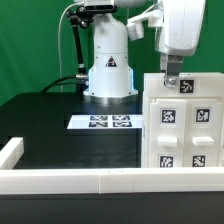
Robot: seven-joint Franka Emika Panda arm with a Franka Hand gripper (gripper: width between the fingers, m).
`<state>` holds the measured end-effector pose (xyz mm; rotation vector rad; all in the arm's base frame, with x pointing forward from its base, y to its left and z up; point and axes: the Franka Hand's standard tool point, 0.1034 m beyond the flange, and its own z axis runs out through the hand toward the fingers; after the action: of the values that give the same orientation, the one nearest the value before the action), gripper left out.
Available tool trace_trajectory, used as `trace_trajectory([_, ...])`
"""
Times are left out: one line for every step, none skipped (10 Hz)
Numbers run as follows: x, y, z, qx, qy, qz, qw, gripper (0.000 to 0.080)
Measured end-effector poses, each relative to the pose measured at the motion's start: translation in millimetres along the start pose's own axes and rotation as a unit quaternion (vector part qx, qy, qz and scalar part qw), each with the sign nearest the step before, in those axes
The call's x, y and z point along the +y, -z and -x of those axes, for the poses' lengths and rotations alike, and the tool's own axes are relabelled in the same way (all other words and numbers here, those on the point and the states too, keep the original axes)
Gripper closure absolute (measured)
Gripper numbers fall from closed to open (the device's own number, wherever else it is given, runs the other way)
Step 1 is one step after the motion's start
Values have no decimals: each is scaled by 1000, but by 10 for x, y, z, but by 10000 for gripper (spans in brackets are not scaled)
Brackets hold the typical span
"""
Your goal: Assemble cabinet
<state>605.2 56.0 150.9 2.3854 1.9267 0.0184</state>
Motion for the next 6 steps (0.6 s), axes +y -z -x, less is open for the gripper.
trace_trajectory([0,0,0,0,-35,0,999,237])
trace_trajectory([-1,-1,1,0,-72,0,997,237])
trace_trajectory([-3,-3,2,0,-113,0,994,236])
trace_trajectory([-11,-3,-4,1,-172,0,985,236])
trace_trajectory([-19,6,-17,2,-230,0,973,236])
trace_trajectory([-23,13,-30,2,-274,0,962,235])
